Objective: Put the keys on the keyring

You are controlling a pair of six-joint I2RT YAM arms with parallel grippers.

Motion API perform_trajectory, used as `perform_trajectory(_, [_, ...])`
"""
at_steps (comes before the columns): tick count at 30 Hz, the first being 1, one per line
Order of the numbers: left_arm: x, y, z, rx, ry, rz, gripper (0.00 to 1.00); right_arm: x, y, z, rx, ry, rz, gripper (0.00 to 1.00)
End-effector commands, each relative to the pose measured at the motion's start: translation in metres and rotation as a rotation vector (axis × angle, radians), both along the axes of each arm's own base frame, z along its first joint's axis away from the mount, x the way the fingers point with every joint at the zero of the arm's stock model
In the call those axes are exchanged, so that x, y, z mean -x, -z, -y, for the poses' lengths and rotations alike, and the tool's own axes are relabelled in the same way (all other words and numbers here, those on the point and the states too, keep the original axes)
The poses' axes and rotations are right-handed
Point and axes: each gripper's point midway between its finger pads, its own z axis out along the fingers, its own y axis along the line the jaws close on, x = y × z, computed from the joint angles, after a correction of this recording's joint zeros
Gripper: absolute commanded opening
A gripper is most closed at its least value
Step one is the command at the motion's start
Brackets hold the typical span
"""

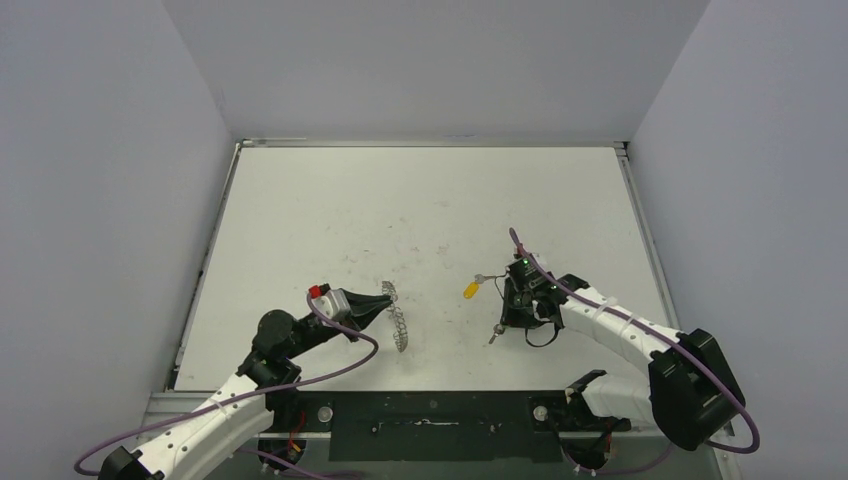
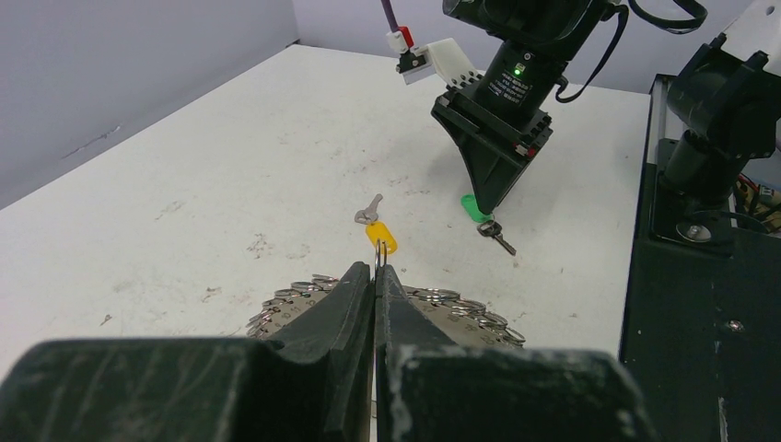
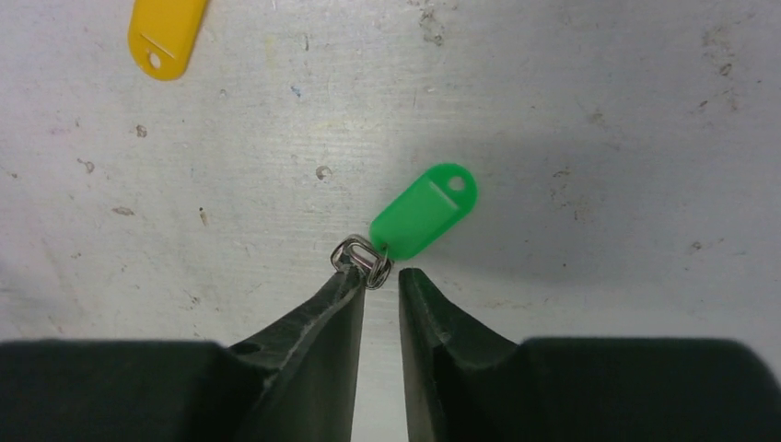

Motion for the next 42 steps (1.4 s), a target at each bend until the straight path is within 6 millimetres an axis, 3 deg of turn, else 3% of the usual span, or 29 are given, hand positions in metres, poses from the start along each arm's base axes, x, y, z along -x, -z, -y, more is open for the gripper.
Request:
perform_trajectory(1, [0.000,-0.021,-0.001,0.055,-0.012,0.060,0.00,-0.006,-0.001,-0.003,-0.007,0.017,0.024,0.17])
perform_trajectory(5, [0.000,-0.020,-0.001,0.053,-0.012,0.058,0.00,-0.007,-0.002,-0.004,-0.008,0.015,0.024,0.04])
perform_trajectory(9, [0.000,-0.020,-0.001,0.052,-0.012,0.061,0.00,-0.008,-0.004,-0.004,-0.011,0.012,0.028,0.03])
perform_trajectory(10, [-0.001,-0.020,-0.002,0.052,-0.014,0.060,0.00,-0.008,-0.005,-0.005,-0.012,0.012,0.029,0.04])
perform_trajectory(13, [0.000,-0.020,-0.002,0.052,-0.014,0.060,0.00,-0.007,-0.003,-0.005,-0.015,0.010,0.024,0.23])
perform_trajectory(19, [0.001,-0.019,-0.002,0.054,-0.012,0.059,0.00,-0.006,0.002,-0.008,-0.021,0.003,0.011,0.25])
perform_trajectory(23, [0.002,-0.020,-0.003,0.054,-0.014,0.064,0.00,-0.006,0.004,-0.011,-0.032,-0.005,0.003,0.11])
perform_trajectory(29, [0.002,-0.022,-0.004,0.053,-0.016,0.066,0.00,-0.007,0.000,-0.017,-0.059,-0.019,0.004,0.00])
perform_trajectory(34, [0.003,-0.023,-0.005,0.050,-0.015,0.064,0.00,-0.021,-0.027,-0.016,-0.039,-0.074,0.081,0.00])
perform_trajectory(42, [0.007,-0.025,-0.005,0.034,0.000,0.054,0.00,-0.054,-0.100,-0.025,-0.057,-0.248,0.358,0.00])
